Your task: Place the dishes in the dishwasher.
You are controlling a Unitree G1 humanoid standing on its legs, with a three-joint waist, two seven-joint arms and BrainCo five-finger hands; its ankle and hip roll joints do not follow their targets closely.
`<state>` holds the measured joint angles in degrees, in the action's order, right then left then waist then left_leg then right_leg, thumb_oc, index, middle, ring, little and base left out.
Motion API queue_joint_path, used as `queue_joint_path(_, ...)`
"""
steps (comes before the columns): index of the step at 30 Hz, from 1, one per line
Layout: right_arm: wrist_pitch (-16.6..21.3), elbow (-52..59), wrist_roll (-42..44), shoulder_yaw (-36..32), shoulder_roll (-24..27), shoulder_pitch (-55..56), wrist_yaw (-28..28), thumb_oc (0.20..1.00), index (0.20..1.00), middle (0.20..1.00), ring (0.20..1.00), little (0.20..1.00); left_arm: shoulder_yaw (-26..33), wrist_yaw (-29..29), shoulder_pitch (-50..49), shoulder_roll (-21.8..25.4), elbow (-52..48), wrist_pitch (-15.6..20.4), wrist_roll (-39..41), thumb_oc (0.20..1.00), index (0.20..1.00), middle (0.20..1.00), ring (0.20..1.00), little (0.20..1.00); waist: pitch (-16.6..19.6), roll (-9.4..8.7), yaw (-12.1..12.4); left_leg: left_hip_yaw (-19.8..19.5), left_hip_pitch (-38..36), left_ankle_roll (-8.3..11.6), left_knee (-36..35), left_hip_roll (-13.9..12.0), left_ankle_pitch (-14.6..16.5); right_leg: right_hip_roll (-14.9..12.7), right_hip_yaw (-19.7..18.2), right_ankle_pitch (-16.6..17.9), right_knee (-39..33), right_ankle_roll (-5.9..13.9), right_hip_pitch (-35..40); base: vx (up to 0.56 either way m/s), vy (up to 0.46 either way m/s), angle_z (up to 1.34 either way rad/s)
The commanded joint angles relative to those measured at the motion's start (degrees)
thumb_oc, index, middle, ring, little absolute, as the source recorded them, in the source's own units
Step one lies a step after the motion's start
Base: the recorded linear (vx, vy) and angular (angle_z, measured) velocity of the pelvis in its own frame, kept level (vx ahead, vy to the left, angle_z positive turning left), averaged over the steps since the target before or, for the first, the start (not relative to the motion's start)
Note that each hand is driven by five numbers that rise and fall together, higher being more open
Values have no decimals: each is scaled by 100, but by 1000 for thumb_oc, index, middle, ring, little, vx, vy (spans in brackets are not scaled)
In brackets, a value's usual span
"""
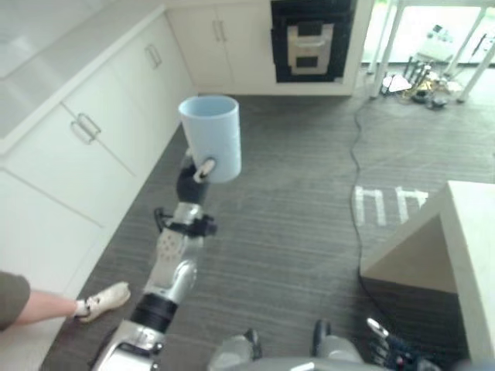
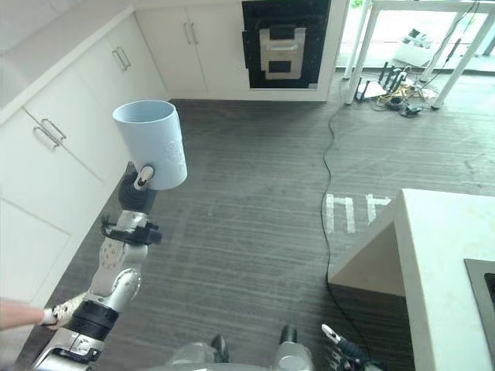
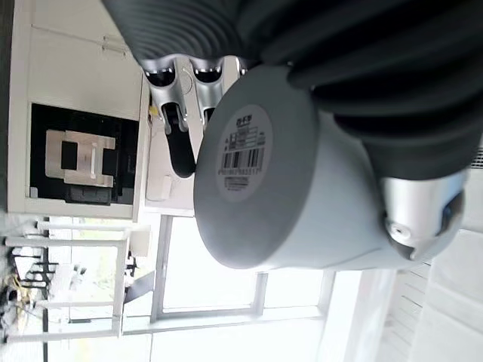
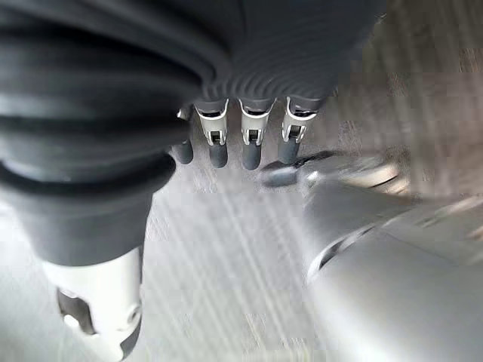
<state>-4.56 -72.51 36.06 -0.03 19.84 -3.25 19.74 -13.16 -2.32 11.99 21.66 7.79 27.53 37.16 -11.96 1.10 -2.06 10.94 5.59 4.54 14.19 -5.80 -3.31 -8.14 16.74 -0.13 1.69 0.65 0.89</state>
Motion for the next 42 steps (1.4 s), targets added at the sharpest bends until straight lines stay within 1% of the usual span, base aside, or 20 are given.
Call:
queue_joint_path(1,-117,-27,101,185,79,33,97,1000,1000,1000,1000,1000,284,-202,231,24,-304,338,-5,200,200,200,200,200,-212,194,41,-23,-77,246,-873,-674,-188,380,-64,-953,357,162,614,313,320,18)
queue_joint_path(3,-139,-18,126,158,126,63,11,1000,1000,1000,1000,1000,361,-331,179,3,-208,409,44,200,200,200,200,200,-230,235,70,-135,-57,335,-1028,-872,-327,283,-80,-1026,421,203,662,319,402,3)
queue_joint_path(6,-119,-11,65,-13,119,150,-218,1000,1000,1000,1000,1000,416,-422,185,15,-116,359,96,200,200,200,200,200,-167,276,19,74,-267,305,-1168,-857,-96,-54,43,-1061,659,374,658,370,549,-34)
queue_joint_path(11,-5,125,74,-227,-187,359,-416,1000,1000,1000,1000,1000,280,-455,273,18,-43,246,-286,200,200,200,200,200,-110,258,114,-143,-488,-187,-1245,-83,332,-526,-42,-1075,1654,688,527,311,497,0)
queue_joint_path(13,77,246,79,-196,-319,398,-546,1000,1000,1000,1000,1000,248,-366,309,59,-66,245,-467,200,200,200,200,200,-140,265,145,-132,-615,-487,-1299,235,523,-740,-85,-675,2733,734,168,274,479,10)
queue_joint_path(14,120,315,15,-123,-382,374,-587,1000,1000,1000,1000,1000,199,-252,330,93,-74,266,-530,200,200,200,200,200,-193,295,127,-106,-815,-645,-1432,396,623,-569,-174,-583,3389,719,-167,297,356,-1)
queue_joint_path(16,192,321,165,-50,-384,369,-587,1000,1000,1000,1000,1000,168,-262,396,129,-83,232,-505,200,200,200,200,200,-240,251,-2,-154,-915,-733,-1454,522,713,-30,-230,-688,3280,711,-429,266,168,-17)
queue_joint_path(19,258,371,357,30,-342,273,-567,1000,1000,1000,1000,1000,45,-110,640,160,-77,75,-541,200,200,200,200,200,-265,138,-115,-120,-1043,-790,-1411,676,905,261,-46,-630,2297,599,-649,293,-6,26)
queue_joint_path(21,320,380,483,59,-295,199,-499,1000,1000,1000,1000,1000,-28,-87,724,153,-50,10,-570,200,200,200,200,200,-294,-1,-266,-186,-1232,-816,-1321,837,1163,260,-160,-337,1235,628,-837,425,-93,18)
queue_joint_path(24,236,462,889,-29,-306,193,-437,1000,1000,1000,1000,1000,-106,-171,744,240,-47,-52,-510,200,200,200,200,200,-285,-108,-470,-338,-1548,-900,-1221,1015,1593,57,-443,415,569,933,-1117,481,-116,23)
queue_joint_path(25,31,516,1591,-165,-370,225,-412,1000,1000,1000,1000,1000,-140,-252,703,303,-10,-31,-457,200,200,200,200,200,-243,-116,-535,-403,-1692,-910,-1148,1043,1766,-39,-553,593,482,1013,-1211,550,-165,52)
queue_joint_path(29,36,649,1363,-306,-360,233,-529,1000,1000,1000,1000,1000,-136,-329,549,190,-30,-18,-204,200,200,200,200,200,-82,-66,-587,-310,-1945,-807,-749,928,2096,-56,-413,372,667,821,-1133,475,-199,46)
queue_joint_path(31,24,670,1341,-293,-308,230,-639,1000,1000,1000,1000,1000,-139,-191,410,81,-101,11,-183,200,200,200,200,200,-7,75,-630,-453,-2063,-567,-247,755,1933,168,-512,48,912,579,-1074,537,-338,-38)
queue_joint_path(32,98,719,1096,-146,-193,219,-553,1000,1000,1000,1000,1000,-61,-238,287,24,-227,29,-261,200,200,200,200,200,55,149,-599,-640,-1760,-153,883,566,872,435,-518,-292,990,178,-864,507,-391,-67)
queue_joint_path(33,132,711,1066,-102,-138,215,-535,1000,1000,1000,1000,1000,-24,-283,239,2,-264,30,-291,200,200,200,200,200,65,147,-569,-716,-1543,-41,1478,545,505,493,-517,-373,984,52,-766,469,-370,-80)
queue_joint_path(37,228,558,1047,-49,69,201,-499,1000,1000,1000,1000,1000,162,-485,-4,24,-421,-73,-50,200,200,200,200,200,9,-51,-374,-726,22,-35,4178,385,103,566,-652,-746,945,-344,-223,379,-247,-38)
queue_joint_path(38,251,506,1053,-67,88,205,-448,1000,1000,1000,1000,1000,184,-554,-8,47,-365,-81,-3,200,200,200,200,200,-51,-65,-315,-604,501,-204,4002,352,296,632,-748,-793,878,-340,-49,564,-111,-33)
queue_joint_path(39,277,408,951,-102,88,164,-362,1000,1000,1000,1000,1000,175,-637,-27,119,-258,-14,59,200,200,200,200,200,-115,-49,-240,-435,634,-407,3075,345,619,693,-904,-855,791,-274,136,590,52,-33)
queue_joint_path(41,310,388,891,-81,89,140,-377,1000,1000,1000,1000,1000,125,-692,-56,182,-163,149,57,200,200,200,200,200,-180,26,-190,-296,458,-394,1246,266,565,756,-1034,-934,695,-145,327,536,207,-70)
queue_joint_path(42,288,388,911,-66,83,155,-390,1000,1000,1000,1000,1000,127,-635,-129,239,-163,264,-73,200,200,200,200,200,-210,98,-88,-596,466,-328,154,428,414,848,-1249,-966,612,-52,446,577,233,-119)
